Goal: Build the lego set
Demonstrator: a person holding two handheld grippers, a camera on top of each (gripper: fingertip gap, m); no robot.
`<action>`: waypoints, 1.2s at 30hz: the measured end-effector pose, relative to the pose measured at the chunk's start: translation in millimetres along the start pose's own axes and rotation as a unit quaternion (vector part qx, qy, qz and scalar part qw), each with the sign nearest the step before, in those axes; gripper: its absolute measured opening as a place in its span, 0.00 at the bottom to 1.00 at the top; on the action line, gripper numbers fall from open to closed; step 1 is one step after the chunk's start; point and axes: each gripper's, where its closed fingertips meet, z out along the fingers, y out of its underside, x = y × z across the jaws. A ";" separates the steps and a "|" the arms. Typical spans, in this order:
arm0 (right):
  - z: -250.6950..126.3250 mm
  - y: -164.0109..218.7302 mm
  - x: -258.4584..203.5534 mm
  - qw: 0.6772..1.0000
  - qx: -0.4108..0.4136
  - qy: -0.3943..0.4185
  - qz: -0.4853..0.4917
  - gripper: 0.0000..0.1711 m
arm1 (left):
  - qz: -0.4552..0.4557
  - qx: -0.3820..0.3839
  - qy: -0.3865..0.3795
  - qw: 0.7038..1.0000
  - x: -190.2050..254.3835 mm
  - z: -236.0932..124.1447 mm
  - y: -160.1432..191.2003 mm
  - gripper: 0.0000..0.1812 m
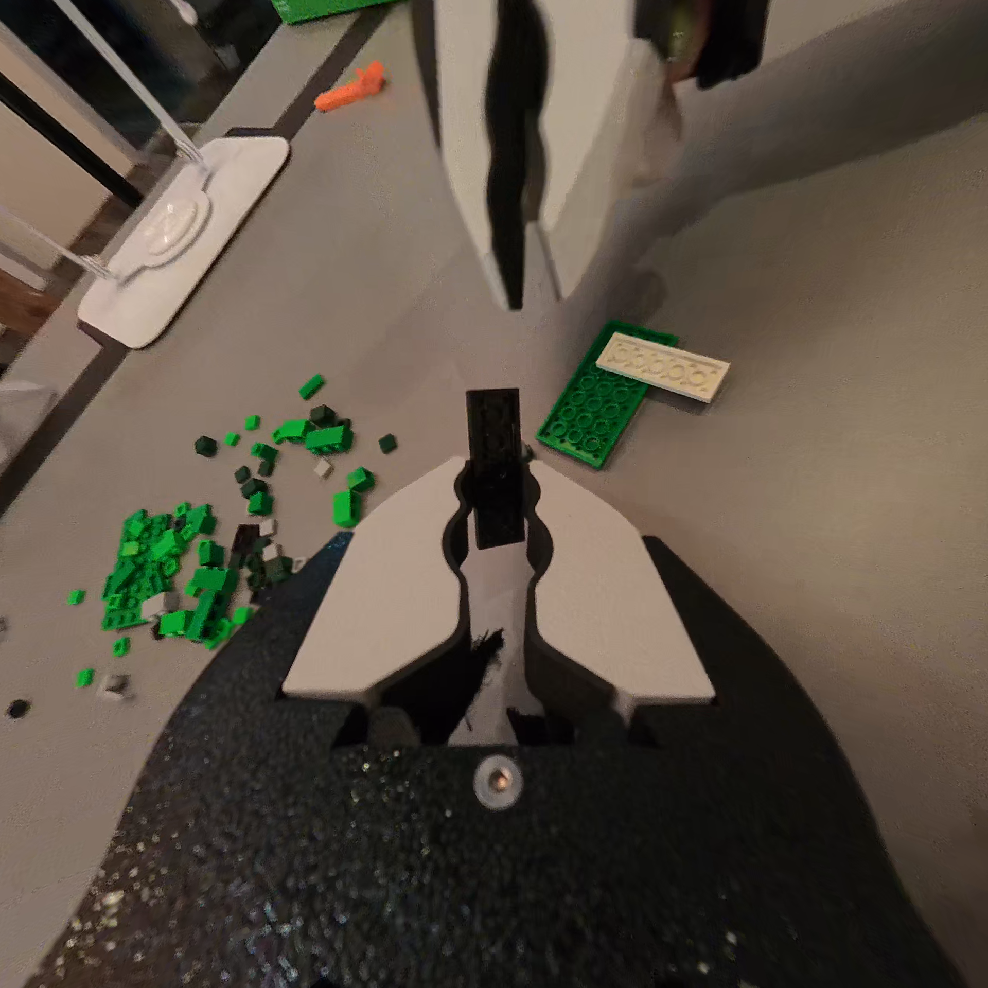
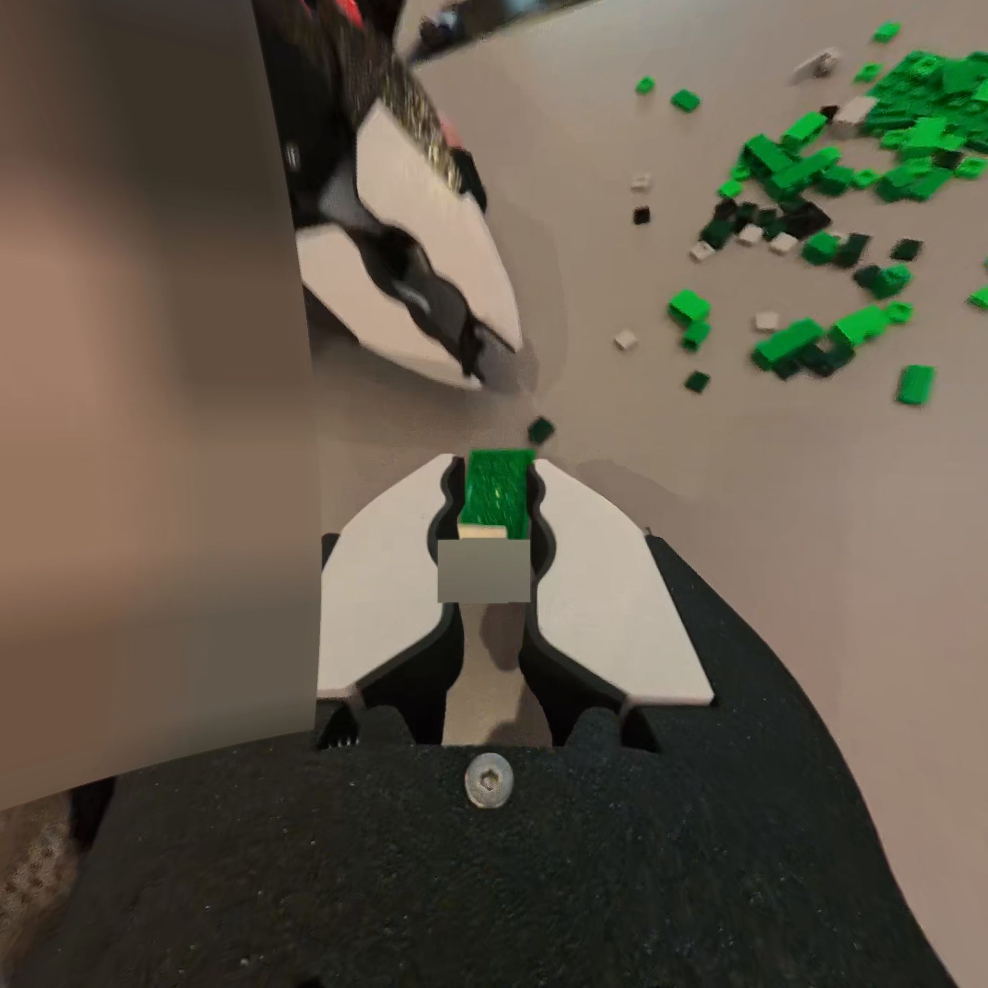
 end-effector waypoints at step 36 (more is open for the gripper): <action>26.5 21.3 -29.0 0.976 0.039 0.053 -0.207 0.16 | -0.081 -0.233 0.211 0.946 50.9 -3.0 25.0 0.09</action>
